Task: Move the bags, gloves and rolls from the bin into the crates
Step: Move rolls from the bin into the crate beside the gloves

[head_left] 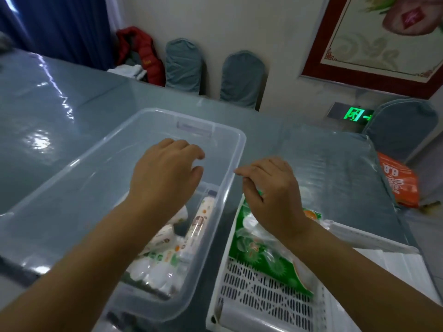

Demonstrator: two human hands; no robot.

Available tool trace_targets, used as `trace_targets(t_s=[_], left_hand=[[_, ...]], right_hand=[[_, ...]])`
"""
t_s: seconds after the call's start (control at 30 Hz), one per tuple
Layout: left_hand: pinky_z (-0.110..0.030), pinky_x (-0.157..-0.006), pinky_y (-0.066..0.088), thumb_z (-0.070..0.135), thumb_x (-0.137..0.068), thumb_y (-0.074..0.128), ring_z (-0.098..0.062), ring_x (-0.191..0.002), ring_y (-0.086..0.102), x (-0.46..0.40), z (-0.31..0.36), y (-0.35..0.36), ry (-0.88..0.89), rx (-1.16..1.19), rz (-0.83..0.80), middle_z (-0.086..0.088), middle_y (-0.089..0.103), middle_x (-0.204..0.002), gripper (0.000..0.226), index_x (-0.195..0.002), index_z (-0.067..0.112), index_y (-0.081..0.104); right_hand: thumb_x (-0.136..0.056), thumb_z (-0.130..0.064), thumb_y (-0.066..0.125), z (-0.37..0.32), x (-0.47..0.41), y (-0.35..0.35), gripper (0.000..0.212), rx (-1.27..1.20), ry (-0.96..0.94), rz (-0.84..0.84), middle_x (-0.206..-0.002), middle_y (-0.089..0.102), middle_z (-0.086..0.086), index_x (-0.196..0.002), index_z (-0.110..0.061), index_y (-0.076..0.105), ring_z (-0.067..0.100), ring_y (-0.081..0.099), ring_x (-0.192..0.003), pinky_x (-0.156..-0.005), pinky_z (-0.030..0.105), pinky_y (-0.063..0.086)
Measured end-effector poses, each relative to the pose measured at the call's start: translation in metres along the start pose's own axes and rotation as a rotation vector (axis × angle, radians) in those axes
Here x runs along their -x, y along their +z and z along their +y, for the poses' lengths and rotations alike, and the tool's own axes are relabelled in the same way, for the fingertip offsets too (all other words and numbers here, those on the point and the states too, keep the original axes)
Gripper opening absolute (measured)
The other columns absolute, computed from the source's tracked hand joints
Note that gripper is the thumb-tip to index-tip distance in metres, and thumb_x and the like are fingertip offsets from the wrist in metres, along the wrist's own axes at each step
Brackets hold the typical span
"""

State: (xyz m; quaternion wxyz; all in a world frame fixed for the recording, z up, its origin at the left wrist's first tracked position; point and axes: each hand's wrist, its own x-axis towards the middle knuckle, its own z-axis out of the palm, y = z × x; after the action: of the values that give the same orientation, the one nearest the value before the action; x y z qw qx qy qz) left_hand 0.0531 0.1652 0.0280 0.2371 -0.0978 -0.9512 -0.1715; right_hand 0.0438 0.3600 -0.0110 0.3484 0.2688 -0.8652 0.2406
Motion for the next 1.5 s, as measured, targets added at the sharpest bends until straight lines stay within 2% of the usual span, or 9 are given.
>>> trace_targets(t_s=[0.17,0.33,0.47,0.53,0.63,0.77,0.93,1.17,1.5], left_hand=[[-0.033,-0.07,0.043,0.023,-0.082,0.063,-0.027,-0.091,0.061,0.002,-0.114,-0.03,-0.127,-0.048,-0.103,0.0,0.069,-0.098,0.019,-0.101,0.023,0.067],[-0.037,-0.075,0.046,0.019,-0.079,0.067,-0.031,-0.093,0.06,0.004,-0.206,-0.043,-0.041,-0.084,-0.225,-0.005,0.071,-0.093,0.022,-0.1,0.018,0.068],[-0.039,-0.085,0.042,0.02,-0.078,0.068,-0.03,-0.104,0.054,0.001,-0.251,-0.04,0.077,-0.074,-0.251,-0.007,0.068,-0.1,0.025,-0.102,0.016,0.069],[-0.039,-0.086,0.042,0.02,-0.079,0.067,-0.029,-0.105,0.053,0.004,-0.261,-0.034,0.096,-0.001,-0.281,-0.006,0.065,-0.107,0.024,-0.104,0.017,0.068],[-0.04,-0.095,0.04,0.016,-0.081,0.064,-0.027,-0.114,0.049,0.008,-0.269,-0.024,0.151,0.047,-0.319,-0.002,0.065,-0.113,0.025,-0.106,0.018,0.067],[-0.032,-0.094,0.038,0.018,-0.083,0.061,-0.022,-0.12,0.043,0.008,-0.275,-0.018,0.168,0.042,-0.312,0.004,0.067,-0.108,0.027,-0.11,0.022,0.065],[-0.028,-0.09,0.039,0.022,-0.087,0.055,-0.019,-0.122,0.04,0.01,-0.275,-0.015,0.19,0.0,-0.306,0.009,0.067,-0.11,0.029,-0.115,0.025,0.062],[-0.027,-0.088,0.041,0.024,-0.089,0.052,-0.016,-0.125,0.037,0.011,-0.273,-0.015,0.163,-0.015,-0.304,0.01,0.066,-0.113,0.029,-0.116,0.026,0.061],[-0.029,-0.084,0.043,0.019,-0.088,0.054,-0.017,-0.124,0.039,0.012,-0.275,-0.012,0.165,0.02,-0.277,0.009,0.068,-0.107,0.025,-0.11,0.024,0.065]], right_hand=[[-0.081,-0.003,0.061,-0.054,-0.038,0.053,0.014,0.007,-0.073,-0.106,-0.08,0.07,0.008,-0.086,-0.008,0.073,0.027,0.061,-0.076,-0.071,0.037,0.045],[-0.079,-0.009,0.059,-0.093,-0.072,0.119,0.016,0.083,-0.082,-0.262,-0.081,0.071,0.006,-0.087,-0.012,0.072,0.029,0.061,-0.077,-0.075,0.038,0.041],[-0.087,-0.03,0.054,-0.103,-0.077,0.188,0.039,0.261,0.037,-0.913,-0.119,0.063,0.005,-0.125,-0.022,0.053,0.029,0.056,-0.108,-0.094,0.041,0.033],[-0.086,-0.039,0.056,-0.107,-0.067,0.217,0.052,0.329,-0.02,-1.175,-0.125,0.058,0.007,-0.133,-0.022,0.043,0.03,0.053,-0.113,-0.096,0.044,0.037],[-0.079,-0.048,0.064,-0.11,-0.045,0.242,0.069,0.294,-0.032,-1.323,-0.129,0.053,0.01,-0.136,-0.018,0.038,0.032,0.051,-0.113,-0.091,0.042,0.041],[-0.065,-0.06,0.072,-0.104,-0.018,0.253,0.106,0.31,-0.053,-1.462,-0.146,0.036,0.008,-0.146,-0.021,0.016,0.03,0.039,-0.128,-0.106,0.048,0.031],[-0.056,-0.053,0.081,-0.099,0.004,0.264,0.126,0.288,-0.057,-1.4,-0.152,0.023,0.011,-0.147,-0.025,-0.002,0.03,0.025,-0.137,-0.114,0.046,0.014],[-0.052,-0.05,0.083,-0.096,0.006,0.264,0.112,0.323,-0.073,-1.354,-0.137,0.041,0.011,-0.139,-0.014,0.023,0.028,0.043,-0.119,-0.106,0.044,0.035],[-0.044,-0.054,0.081,-0.107,-0.035,0.23,0.106,0.459,-0.327,-1.209,-0.117,0.048,0.012,-0.127,-0.01,0.034,0.026,0.045,-0.097,-0.092,0.04,0.04]])
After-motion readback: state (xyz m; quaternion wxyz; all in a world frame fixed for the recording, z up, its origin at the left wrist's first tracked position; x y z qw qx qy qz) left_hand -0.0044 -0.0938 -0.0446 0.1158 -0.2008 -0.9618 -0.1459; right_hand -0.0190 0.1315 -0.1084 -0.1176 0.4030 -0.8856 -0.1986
